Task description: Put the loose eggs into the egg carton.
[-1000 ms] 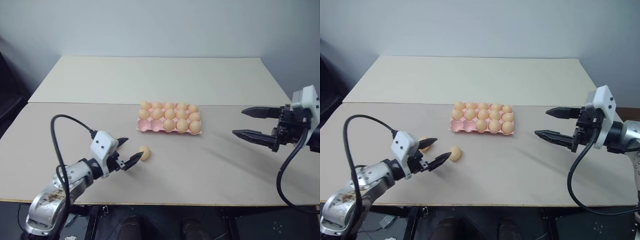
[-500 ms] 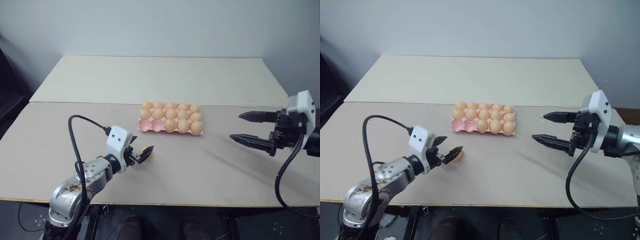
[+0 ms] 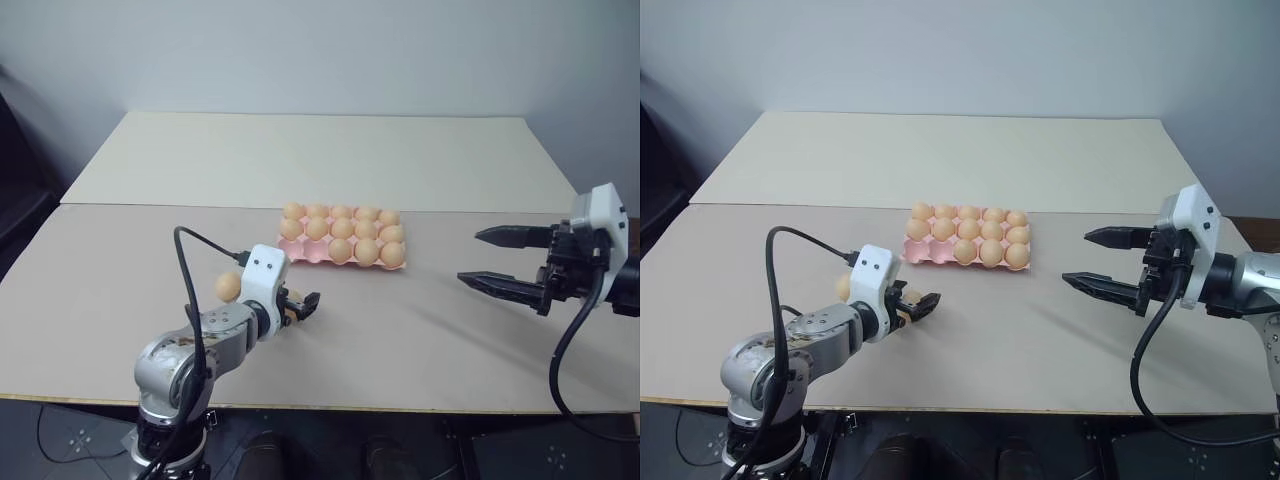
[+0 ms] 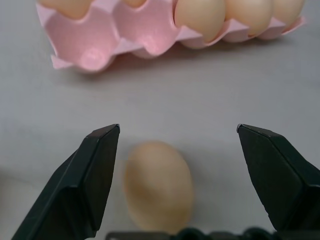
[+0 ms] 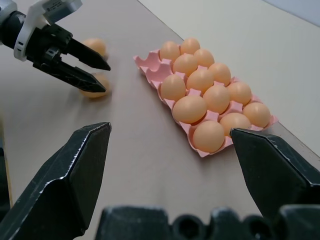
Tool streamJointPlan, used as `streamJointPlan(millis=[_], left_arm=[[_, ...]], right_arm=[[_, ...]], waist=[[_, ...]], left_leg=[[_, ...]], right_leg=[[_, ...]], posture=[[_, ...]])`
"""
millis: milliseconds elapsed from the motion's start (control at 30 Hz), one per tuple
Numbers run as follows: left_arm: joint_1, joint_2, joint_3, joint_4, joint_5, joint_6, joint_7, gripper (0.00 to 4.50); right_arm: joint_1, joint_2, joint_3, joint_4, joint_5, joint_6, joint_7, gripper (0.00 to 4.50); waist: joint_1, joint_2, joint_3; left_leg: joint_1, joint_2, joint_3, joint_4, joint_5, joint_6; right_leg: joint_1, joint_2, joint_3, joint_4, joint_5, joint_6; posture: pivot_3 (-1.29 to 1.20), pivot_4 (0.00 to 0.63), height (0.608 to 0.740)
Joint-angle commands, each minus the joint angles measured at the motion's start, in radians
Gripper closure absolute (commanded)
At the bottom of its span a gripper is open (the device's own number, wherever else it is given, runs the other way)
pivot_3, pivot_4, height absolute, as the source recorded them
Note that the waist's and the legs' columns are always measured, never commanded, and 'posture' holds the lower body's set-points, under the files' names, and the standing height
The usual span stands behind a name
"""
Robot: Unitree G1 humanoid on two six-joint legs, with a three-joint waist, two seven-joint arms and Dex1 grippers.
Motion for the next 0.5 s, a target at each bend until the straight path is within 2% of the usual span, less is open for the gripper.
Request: streamJointPlan(millis=[33, 233, 500], left_arm=[[-0.025, -0.009, 0.005, -0.040, 0.021, 0.071, 0.016, 0.40], [-0.040, -0.035, 0.006, -0.019, 0.065, 0.136, 0.034, 0.40], [-0.039, -0.065, -0.031, 0.009, 0.113, 0.115, 0.029, 0.40]], right_arm=[[-0.003, -0.020, -0.025, -0.032, 0.031, 0.005, -0.004, 0.05], [-0.005, -0.018, -0.020, -0.039, 0.031, 0.013, -0.012, 0.05], [-0.008, -0.027, -0.018, -0.039, 0.029, 0.022, -0.015, 0.05]], waist=[[-0.001, 0.000, 0.000], [0.000, 0.000, 0.000], [0.000, 0.000, 0.000]], left_leg=[[0.000, 0.000, 0.000, 0.000, 0.000, 0.000], [0.000, 0.000, 0.000, 0.000, 0.001, -0.001], [0.000, 0.000, -0.001, 0.000, 0.002, -0.003]], right_leg=[[0.000, 0.000, 0.000, 0.000, 0.000, 0.000], [0.000, 0.000, 0.000, 0.000, 0.000, 0.000], [0.000, 0.000, 0.000, 0.000, 0.000, 0.000]], posture=[[0.00, 0.150, 0.740], [0.00, 0.150, 0.740], [0.00, 0.150, 0.740]])
